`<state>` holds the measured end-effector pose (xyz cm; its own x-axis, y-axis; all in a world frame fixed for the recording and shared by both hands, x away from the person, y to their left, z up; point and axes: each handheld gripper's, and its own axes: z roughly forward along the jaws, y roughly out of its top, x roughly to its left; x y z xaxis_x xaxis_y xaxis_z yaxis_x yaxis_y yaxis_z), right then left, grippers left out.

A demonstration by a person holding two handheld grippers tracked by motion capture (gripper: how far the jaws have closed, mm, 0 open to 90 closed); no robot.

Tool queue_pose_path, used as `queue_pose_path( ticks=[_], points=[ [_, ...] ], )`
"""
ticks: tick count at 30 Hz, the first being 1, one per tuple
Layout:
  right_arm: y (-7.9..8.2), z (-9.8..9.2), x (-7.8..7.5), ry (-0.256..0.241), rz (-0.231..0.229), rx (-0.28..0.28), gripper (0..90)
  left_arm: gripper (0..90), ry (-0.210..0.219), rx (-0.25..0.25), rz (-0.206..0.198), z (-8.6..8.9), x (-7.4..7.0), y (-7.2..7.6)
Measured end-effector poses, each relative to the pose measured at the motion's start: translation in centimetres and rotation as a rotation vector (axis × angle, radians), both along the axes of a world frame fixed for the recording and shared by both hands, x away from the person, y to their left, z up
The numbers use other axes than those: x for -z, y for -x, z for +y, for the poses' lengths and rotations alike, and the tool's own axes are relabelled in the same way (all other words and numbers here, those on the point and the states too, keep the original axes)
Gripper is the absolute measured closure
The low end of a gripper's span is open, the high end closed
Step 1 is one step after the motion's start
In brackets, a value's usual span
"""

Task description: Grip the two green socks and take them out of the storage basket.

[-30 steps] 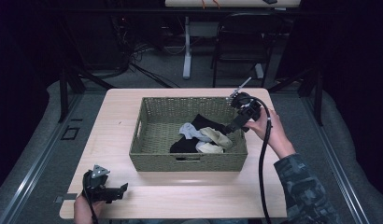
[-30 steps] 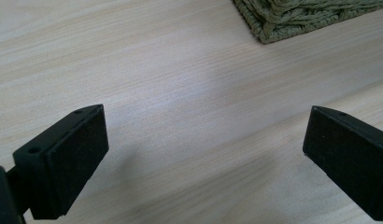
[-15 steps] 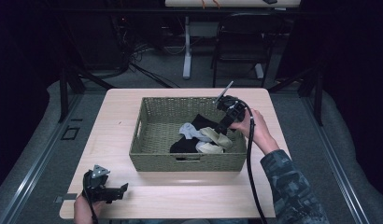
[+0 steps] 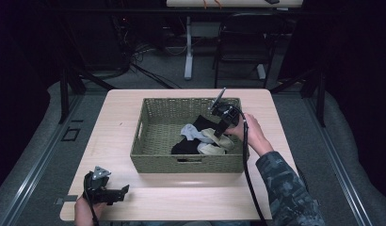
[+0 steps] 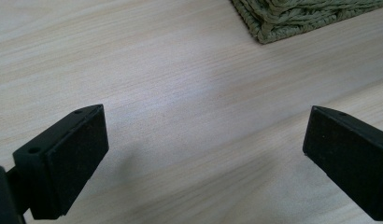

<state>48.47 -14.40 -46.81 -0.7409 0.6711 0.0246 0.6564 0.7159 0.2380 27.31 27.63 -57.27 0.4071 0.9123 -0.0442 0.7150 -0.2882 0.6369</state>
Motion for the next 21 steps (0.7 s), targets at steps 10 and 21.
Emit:
queue_pose_path(
  ticks=[10,21],
  points=[
    [-0.5,0.2,1.1,0.044,0.023,0.048,60.4,0.1,0.003,0.001,-0.001,0.0,0.0,0.0],
    [-0.4,0.0,0.8,0.040,0.016,0.076,87.3,0.1,0.003,0.001,-0.002,0.1,0.0,0.0]
  ],
)
